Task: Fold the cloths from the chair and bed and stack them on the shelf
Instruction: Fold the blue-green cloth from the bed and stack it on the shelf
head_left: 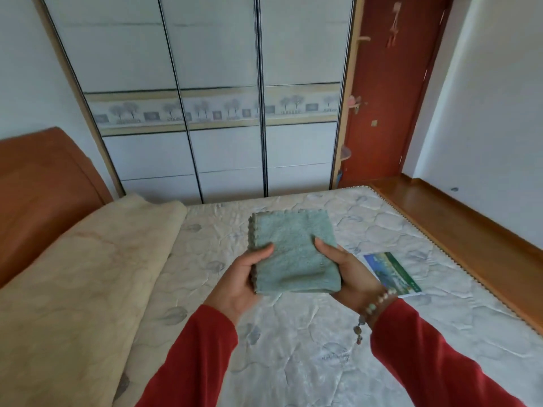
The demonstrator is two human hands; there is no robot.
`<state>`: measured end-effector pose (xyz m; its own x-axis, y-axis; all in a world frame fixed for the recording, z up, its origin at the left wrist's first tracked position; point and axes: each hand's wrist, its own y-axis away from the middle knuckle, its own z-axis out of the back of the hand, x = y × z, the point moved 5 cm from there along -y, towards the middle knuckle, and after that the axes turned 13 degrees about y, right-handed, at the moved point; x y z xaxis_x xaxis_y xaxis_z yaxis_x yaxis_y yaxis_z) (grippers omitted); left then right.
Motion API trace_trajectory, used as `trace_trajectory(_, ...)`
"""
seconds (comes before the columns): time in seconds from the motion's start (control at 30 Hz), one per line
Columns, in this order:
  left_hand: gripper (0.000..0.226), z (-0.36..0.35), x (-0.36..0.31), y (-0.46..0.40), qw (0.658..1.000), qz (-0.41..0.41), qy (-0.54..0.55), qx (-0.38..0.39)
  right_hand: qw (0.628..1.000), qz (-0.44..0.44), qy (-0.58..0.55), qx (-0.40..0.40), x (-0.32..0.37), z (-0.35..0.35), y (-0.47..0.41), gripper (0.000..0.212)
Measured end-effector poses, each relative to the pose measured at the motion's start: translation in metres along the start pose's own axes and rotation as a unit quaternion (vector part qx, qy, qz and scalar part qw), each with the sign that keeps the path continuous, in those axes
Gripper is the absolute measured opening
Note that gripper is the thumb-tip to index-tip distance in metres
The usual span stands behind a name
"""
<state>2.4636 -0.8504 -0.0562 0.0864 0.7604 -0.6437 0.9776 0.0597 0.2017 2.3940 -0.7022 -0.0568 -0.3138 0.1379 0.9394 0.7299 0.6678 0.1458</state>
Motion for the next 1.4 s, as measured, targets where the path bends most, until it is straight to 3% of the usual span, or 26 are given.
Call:
trace_trajectory(0.27, 0.030, -0.132, -0.031, 0.047, 0.998, 0.012, 0.008, 0.065, 0.996, 0.074, -0.014, -0.040, 0.120, -0.010, 0.083, 0.046)
trace_trajectory(0.4, 0.049, -0.160, -0.031, 0.068, 0.997, 0.020, 0.011, 0.071, 0.994, 0.087, -0.023, -0.054, 0.141, -0.017, 0.119, 0.049)
trace_trajectory(0.53, 0.050, -0.181, -0.030, 0.084, 0.995, 0.016, 0.011, 0.098, 0.992, 0.101, -0.030, -0.073, 0.152, -0.018, 0.142, 0.054)
trace_trajectory(0.67, 0.069, -0.198, -0.029, 0.092, 0.991, 0.010, -0.004, 0.133, 0.989, 0.126, -0.027, -0.077, 0.164, -0.018, 0.159, 0.046)
trace_trajectory(0.83, 0.044, -0.212, -0.014, 0.088, 0.986, 0.034, -0.010, 0.160, 0.985, 0.129, -0.036, -0.107, 0.166, -0.007, 0.184, 0.040)
trace_trajectory(1.13, 0.031, -0.288, 0.105, 0.084, 0.958, 0.156, -0.007, 0.241, 0.955, 0.157, -0.044, -0.246, 0.153, 0.085, 0.299, 0.048)
trace_trajectory(1.4, 0.051, -0.412, 0.272, 0.114, 0.881, 0.305, -0.050, 0.357, 0.897, 0.204, -0.043, -0.390, 0.152, 0.176, 0.486, 0.047)
